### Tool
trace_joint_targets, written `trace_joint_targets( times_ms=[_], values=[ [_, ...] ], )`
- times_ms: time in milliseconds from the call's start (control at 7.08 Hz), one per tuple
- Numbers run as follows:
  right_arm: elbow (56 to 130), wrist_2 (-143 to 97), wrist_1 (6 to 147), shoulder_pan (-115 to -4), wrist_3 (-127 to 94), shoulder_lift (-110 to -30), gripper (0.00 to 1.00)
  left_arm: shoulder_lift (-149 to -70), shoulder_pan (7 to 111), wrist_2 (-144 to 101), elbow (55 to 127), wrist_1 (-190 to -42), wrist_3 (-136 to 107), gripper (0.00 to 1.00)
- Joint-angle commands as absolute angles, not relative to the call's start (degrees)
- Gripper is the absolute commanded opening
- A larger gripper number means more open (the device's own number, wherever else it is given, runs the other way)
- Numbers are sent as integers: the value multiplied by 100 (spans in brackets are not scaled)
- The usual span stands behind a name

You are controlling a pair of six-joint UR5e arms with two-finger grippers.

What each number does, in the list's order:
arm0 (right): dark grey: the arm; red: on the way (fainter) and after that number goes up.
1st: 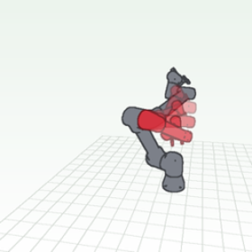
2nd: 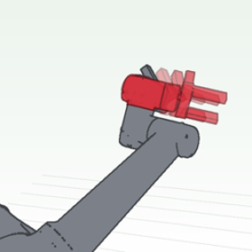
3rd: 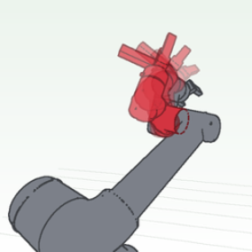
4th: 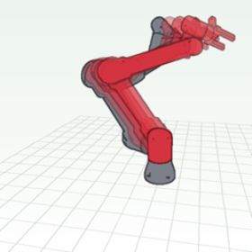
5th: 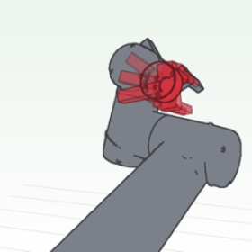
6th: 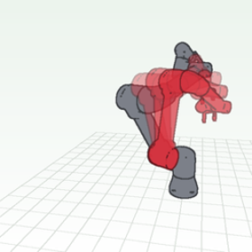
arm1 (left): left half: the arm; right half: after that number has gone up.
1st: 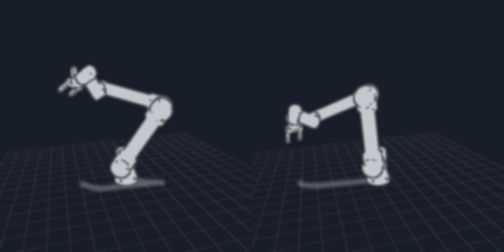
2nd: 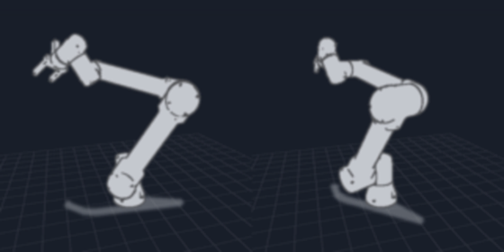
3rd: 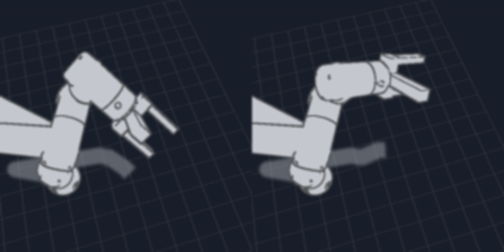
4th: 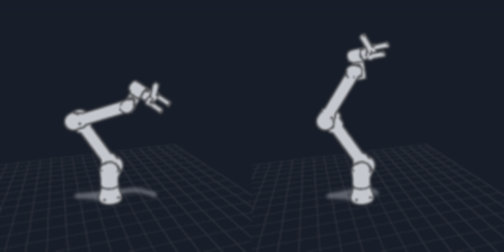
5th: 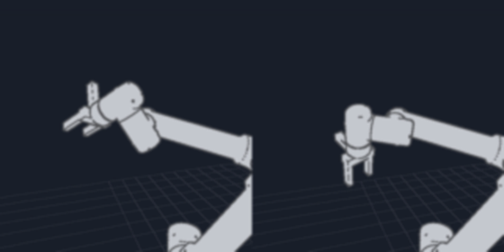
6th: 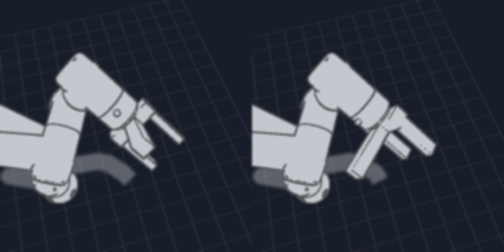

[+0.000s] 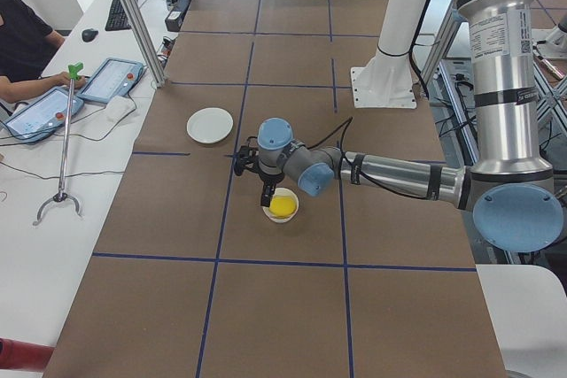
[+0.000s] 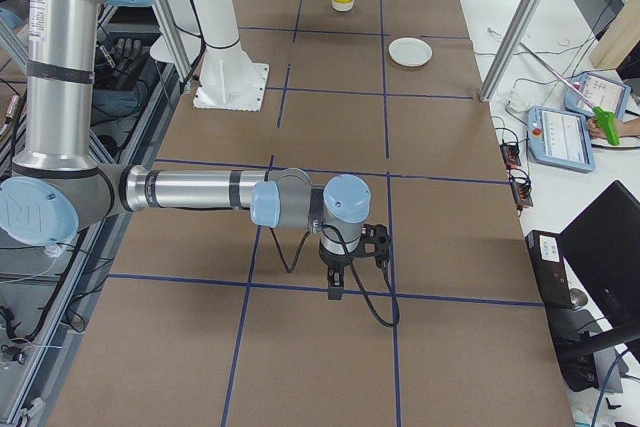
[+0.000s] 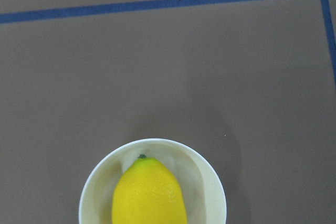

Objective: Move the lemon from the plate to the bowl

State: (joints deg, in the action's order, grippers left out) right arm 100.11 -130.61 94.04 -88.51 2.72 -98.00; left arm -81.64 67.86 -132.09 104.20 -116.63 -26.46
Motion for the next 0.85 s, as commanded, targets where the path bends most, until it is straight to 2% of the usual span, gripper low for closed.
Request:
trace_joint_targets(
  times_ms=[0,283,707],
  values=[
    [10011,-13069,9404,-8851,272,-9800,100,-8524,7687,-13254,10459,-10482,-1088,100],
    [10011,-13061,9404,-8851,272,-9800,100,-8613,8409,-13454,10372,-9531,-266,100],
    [10011,-13069,9404,-8851,272,-9800,100,-8061,9113,-13711,10301,-9273,33,100]
  ],
)
